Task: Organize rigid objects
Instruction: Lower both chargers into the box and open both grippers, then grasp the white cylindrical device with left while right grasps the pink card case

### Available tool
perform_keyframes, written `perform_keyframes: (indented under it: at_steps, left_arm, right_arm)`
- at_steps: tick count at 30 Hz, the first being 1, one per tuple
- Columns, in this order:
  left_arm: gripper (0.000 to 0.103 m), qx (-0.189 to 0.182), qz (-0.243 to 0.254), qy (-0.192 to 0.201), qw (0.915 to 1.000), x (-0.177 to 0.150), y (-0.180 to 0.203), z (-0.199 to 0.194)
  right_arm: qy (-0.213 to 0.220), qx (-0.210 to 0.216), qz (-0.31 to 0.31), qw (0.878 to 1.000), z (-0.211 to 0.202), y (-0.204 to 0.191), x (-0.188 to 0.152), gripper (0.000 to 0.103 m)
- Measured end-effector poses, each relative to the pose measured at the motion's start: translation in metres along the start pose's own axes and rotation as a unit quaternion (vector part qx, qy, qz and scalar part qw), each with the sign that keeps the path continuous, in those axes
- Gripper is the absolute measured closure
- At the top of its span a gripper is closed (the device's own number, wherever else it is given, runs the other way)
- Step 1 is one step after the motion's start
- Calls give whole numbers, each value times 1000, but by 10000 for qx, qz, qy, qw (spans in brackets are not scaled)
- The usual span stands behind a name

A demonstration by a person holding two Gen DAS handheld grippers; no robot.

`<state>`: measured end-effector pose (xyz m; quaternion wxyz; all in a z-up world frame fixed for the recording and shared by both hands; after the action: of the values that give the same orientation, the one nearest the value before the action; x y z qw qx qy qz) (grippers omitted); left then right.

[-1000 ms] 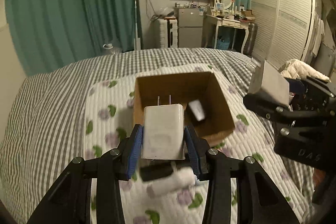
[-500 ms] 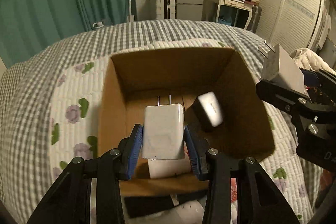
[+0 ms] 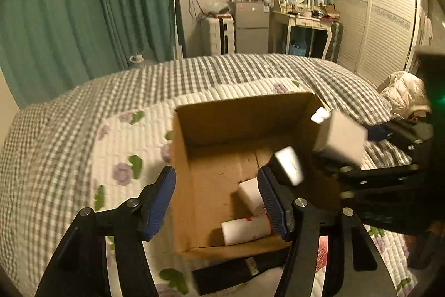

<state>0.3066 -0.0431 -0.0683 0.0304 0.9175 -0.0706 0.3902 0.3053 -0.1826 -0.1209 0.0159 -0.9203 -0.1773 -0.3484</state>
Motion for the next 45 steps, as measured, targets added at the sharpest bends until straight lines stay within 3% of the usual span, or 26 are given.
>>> perform_keyframes:
  at_steps: [6, 10, 12, 15, 17, 19, 23, 30, 34, 38, 41, 45]
  left_arm:
    - [39, 198, -77, 5, 9998, -13, -26, -5]
    - [39, 86, -228, -168, 9996, -29, -44, 1]
    - [39, 124, -265, -177, 9994, -34, -50, 0]
    - [39, 116, -303, -154, 9994, -37, -54, -9]
    - [23, 81, -322, -120, 9994, -38, -53, -19]
    - [13, 93, -350, -18, 9993, -37, -49, -33]
    - [1, 33, -437, 97, 9990, -44, -38, -58]
    - [0, 156, -277, 33, 9995, -80, -12, -80]
    - [0, -29, -375, -178, 9991, -114, -6, -69]
    - [0, -6, -130, -413, 9991, -143, 5, -42]
    - [0, -108, 108, -437, 9989, -157, 18, -26]
    - [0, -223, 426, -529, 9974, -162, 36, -3]
  right_arm:
    - [-241, 114, 52, 9996, 31, -31, 0, 36]
    - [-253, 76, 61, 9996, 41, -40, 0, 35]
    - [-209, 53, 88, 9997, 36, -40, 2, 28]
    - [-110, -77, 108, 9999, 17, -37, 8, 25]
    - [-73, -200, 90, 9997, -1, -33, 11, 24]
    - [1, -286, 37, 9996, -27, -29, 10, 20]
    - [138, -513, 59, 9986, -78, -21, 0, 8]
    - [47, -511, 368, 9980, -127, -15, -54, 1]
    - [-144, -523, 543, 9970, -117, -17, -95, 1]
    - [-494, -573, 522, 9958, -83, -20, -132, 1]
    - [-540, -846, 514, 9936, -64, -15, -144, 1]
    - [-633, -795, 710, 9923, -44, -7, -150, 1]
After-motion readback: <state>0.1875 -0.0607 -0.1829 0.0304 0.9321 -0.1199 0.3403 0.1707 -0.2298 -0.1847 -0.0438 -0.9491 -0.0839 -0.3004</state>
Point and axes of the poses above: each gripper's, at about its wrist camera, not at the fingertips, and z roughly the way its jaws point, y to its right, x to its top, the point moved 7 cm from there along z, roughly the way its jaws point, and after that the axes turned 5 degrees about -z, right-handed, at the moved point
